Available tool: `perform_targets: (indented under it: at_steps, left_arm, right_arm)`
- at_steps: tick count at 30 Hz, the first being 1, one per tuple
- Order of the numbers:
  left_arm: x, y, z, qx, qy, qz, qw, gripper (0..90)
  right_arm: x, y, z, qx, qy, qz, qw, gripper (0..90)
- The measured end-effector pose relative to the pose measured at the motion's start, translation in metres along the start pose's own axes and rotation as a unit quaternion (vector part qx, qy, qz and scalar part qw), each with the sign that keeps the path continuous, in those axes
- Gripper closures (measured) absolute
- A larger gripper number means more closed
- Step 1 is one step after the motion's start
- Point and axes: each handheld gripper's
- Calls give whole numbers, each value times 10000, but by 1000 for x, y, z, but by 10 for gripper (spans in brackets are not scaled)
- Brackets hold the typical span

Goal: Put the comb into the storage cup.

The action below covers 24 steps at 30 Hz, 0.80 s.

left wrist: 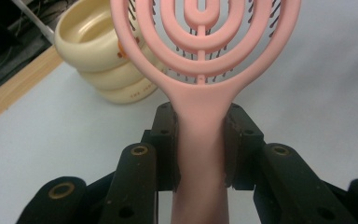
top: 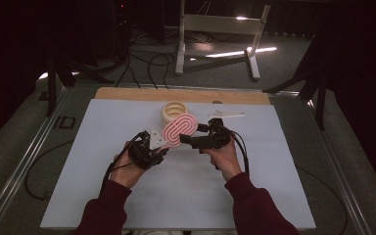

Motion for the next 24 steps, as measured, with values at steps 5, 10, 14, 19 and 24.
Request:
perform_targets:
  at_steps: [5,10,14,19,24]
  left_arm:
    - [0,-4,-2,-43,-109,38,9999,697]
    - [-1,-10,-5,-104,-253,111,9996,698]
    - [-2,-11,-6,-114,-282,134,9994,698]
    - [-2,-10,-5,-131,-280,127,9994,698]
    - [-5,-10,-3,-110,-252,156,9995,697]
  right_arm:
    - [-1,0,0,-113,12,-59,9999,131]
    - [0,-2,-1,-477,-115,-228,9985,229]
    - [0,-3,-2,-627,-88,-286,9976,383]
    - [-1,-5,-3,-887,-42,-370,9954,456]
    - [-3,-2,-5,-1028,92,-554,9931,525]
Point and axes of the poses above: each handheld gripper's, and its own axes: x roughly backward along the jaws, z roughly out of its underside, y roughly to its left, and after that the axes turned 12 degrees about -y, right-handed
